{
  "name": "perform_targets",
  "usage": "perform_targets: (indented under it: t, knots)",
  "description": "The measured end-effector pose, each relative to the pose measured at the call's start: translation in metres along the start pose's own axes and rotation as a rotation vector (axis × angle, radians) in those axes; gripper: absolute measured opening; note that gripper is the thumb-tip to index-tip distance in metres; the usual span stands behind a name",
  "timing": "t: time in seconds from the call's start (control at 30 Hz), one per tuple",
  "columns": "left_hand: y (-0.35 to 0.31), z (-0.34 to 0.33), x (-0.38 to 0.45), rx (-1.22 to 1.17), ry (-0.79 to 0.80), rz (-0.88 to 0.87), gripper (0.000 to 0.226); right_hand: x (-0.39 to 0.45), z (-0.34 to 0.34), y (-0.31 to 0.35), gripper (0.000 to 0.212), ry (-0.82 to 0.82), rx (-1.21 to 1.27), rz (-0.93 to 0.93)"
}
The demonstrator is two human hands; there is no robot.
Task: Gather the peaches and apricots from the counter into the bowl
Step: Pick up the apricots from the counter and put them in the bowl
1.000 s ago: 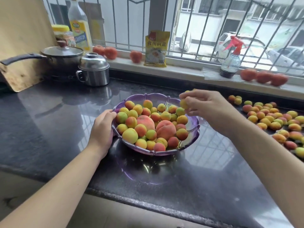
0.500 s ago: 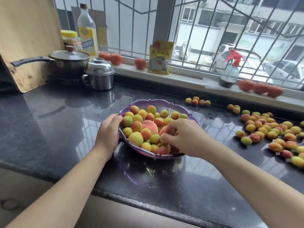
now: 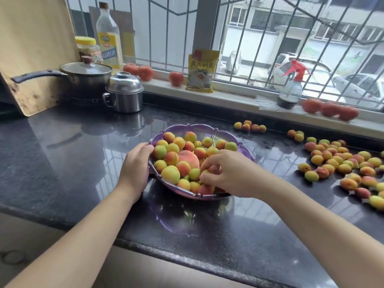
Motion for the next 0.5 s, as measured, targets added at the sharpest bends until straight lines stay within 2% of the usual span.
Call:
perform_targets:
  t: [0.17, 0.33, 0.5]
  knots:
    - [0.0, 0.001, 0.0, 0.001, 0.0, 0.005, 0.043, 0.01, -0.004, 0.003, 0.028, 0.053, -0.078, 0.006]
    - [0.001, 0.001, 0.001, -0.007, 0.0, 0.002, 0.048, 0.01, 0.008, 0.004, 0.028, 0.084, -0.009, -0.007]
    - [0.001, 0.001, 0.0, -0.012, -0.006, -0.019, 0.038, 0.012, -0.003, 0.006, 0.027, 0.022, -0.103, -0.025]
Point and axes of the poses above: each hand's wrist, its own x-axis towards the middle knuckle, its own z-axis out of the back of the hand, y = z × x, the point moved 3 cm from there along x, towards the middle knuckle, and after that the axes turned 2 degrees about -z, right-handed, at the moved point
